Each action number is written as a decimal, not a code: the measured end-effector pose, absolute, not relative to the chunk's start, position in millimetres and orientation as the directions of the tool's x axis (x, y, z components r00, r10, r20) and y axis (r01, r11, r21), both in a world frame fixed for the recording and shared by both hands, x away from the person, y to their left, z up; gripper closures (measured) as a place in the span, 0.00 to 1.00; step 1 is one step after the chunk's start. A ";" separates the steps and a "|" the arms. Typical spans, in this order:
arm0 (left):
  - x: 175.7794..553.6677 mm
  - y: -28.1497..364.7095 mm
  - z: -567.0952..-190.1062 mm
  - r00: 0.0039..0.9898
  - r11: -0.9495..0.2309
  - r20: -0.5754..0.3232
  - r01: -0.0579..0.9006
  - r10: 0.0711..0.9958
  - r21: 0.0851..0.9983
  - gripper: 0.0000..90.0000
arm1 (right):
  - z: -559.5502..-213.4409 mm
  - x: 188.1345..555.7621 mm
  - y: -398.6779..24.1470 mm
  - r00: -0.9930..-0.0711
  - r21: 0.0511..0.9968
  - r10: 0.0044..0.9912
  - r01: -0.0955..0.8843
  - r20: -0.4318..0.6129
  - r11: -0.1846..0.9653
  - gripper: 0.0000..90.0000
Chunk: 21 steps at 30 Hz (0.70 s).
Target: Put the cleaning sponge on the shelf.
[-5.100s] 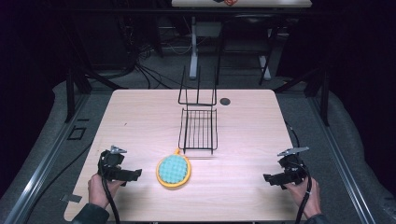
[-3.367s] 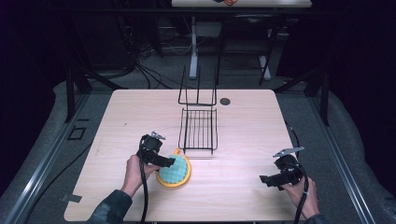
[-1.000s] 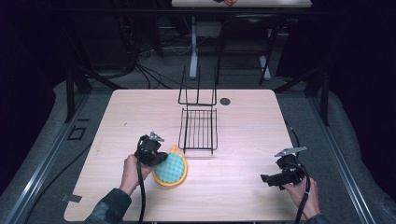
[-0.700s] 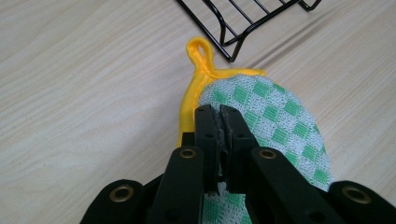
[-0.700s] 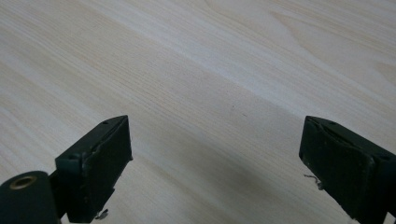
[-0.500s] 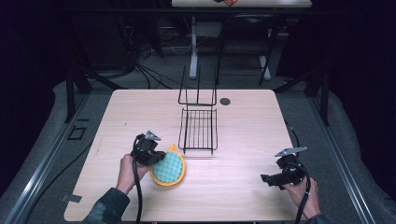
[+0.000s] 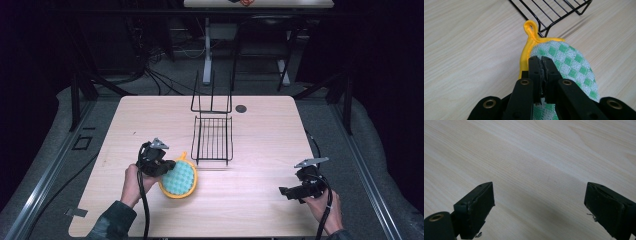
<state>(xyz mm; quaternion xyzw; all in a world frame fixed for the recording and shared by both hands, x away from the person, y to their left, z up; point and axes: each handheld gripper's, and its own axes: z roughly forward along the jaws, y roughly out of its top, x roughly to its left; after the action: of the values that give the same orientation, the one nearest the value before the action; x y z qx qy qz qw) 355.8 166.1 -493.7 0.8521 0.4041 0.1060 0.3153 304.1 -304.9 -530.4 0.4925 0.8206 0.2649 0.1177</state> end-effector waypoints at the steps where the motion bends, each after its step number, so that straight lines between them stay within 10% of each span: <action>1: 355.1 166.3 -493.0 0.648 -0.469 -0.076 0.622 0.758 0.627 0.97 | -531.0 304.2 -304.4 -0.489 0.555 0.870 0.743 0.067 0.375 0.10; 21: 354.9 169.1 -476.9 0.664 -0.473 -0.077 0.605 0.744 0.640 0.97 | -530.7 303.8 -303.4 -0.488 0.550 0.870 0.746 0.067 0.377 0.10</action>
<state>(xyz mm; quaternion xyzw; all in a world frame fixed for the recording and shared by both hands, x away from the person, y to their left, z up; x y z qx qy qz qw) 354.9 169.1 -476.9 0.8517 0.3959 0.1064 0.3264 303.8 -303.4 -530.7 0.4919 0.8212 0.2641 0.1176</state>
